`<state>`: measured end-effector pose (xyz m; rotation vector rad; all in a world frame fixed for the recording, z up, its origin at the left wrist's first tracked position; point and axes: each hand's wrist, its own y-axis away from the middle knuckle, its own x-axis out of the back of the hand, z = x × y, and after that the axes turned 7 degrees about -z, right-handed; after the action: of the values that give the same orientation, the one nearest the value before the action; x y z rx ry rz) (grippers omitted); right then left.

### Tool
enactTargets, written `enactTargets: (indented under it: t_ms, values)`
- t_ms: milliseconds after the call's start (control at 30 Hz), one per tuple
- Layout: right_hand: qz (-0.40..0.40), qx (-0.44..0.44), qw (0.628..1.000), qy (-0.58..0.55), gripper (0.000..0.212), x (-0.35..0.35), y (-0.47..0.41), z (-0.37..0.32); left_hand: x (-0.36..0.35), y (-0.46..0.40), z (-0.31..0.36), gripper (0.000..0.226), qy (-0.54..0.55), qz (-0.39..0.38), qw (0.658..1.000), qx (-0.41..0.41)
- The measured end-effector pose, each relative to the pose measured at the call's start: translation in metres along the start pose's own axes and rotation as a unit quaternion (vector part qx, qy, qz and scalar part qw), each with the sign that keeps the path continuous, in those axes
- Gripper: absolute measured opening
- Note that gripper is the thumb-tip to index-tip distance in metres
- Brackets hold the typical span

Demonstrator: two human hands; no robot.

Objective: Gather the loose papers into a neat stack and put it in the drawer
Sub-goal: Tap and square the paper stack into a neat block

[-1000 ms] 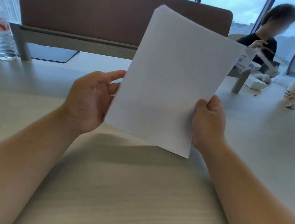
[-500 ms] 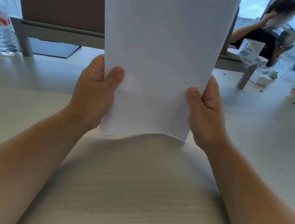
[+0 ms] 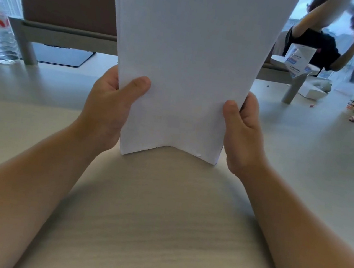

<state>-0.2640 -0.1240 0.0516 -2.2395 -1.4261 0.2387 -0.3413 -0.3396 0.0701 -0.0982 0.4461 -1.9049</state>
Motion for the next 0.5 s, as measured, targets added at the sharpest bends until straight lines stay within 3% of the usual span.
enactTargets:
  t_ms: [100, 233, 367, 500]
  values:
    - [-0.037, -0.008, 0.996, 0.081, 0.025, -0.005, 0.005, 0.003, -0.004, 0.0, -0.006, 0.006, -0.038, 0.031, 0.999, 0.022]
    - [-0.036, 0.035, 0.99, 0.134, 0.021, -0.005, 0.007, 0.003, -0.011, 0.006, -0.004, 0.013, -0.067, 0.012, 0.998, 0.011]
    - [-0.002, 0.07, 0.994, 0.081, 0.022, -0.002, 0.005, 0.0, -0.014, 0.006, 0.002, 0.012, -0.035, 0.015, 0.999, -0.003]
    - [0.018, 0.034, 0.999, -0.001, 0.022, 0.003, -0.001, -0.003, -0.006, 0.003, 0.005, 0.011, -0.011, 0.009, 1.0, -0.009]
